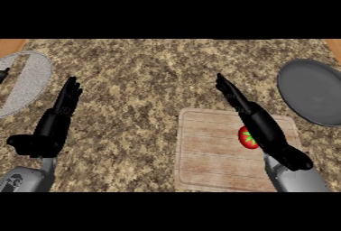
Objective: Pick the tomato from the cutting board and place it in the pan
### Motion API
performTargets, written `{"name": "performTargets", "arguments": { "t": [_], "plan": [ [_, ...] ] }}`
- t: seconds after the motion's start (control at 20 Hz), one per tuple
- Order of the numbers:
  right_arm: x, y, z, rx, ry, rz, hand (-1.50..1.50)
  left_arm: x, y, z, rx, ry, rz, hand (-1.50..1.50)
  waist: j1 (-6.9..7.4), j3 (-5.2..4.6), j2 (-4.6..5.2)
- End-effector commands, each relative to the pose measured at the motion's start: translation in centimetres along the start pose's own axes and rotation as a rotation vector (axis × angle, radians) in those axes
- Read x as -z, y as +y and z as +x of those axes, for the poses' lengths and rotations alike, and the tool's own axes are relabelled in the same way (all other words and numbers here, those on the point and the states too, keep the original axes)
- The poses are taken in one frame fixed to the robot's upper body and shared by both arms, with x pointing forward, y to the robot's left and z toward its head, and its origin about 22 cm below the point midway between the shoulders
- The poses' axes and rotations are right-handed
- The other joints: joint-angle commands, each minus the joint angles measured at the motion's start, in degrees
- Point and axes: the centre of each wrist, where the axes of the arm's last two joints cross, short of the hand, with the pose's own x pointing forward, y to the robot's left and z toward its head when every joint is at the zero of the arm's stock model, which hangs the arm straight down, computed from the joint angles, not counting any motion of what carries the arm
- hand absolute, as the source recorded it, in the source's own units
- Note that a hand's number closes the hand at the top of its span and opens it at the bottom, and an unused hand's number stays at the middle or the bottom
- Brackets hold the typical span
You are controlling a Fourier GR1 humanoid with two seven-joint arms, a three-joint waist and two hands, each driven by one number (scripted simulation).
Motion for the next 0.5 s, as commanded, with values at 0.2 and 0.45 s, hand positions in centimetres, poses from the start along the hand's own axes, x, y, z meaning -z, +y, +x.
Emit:
{"name": "performTargets", "arguments": {
  "t": [0.2, 0.45],
  "plan": [
    [4.0, -5.7, 1.8, -0.388, 0.211, -0.088, 1.50, -0.5, -3.3, -0.3, -0.174, 0.218, -0.129, 0.00, 0.88, -0.80, -1.01],
    [1.2, -8.1, 0.7, -0.898, 0.175, -0.197, -1.50, -2.0, -5.3, -1.5, -0.283, 0.319, -0.183, 0.00, -0.24, -0.69, -1.14]
  ]
}}
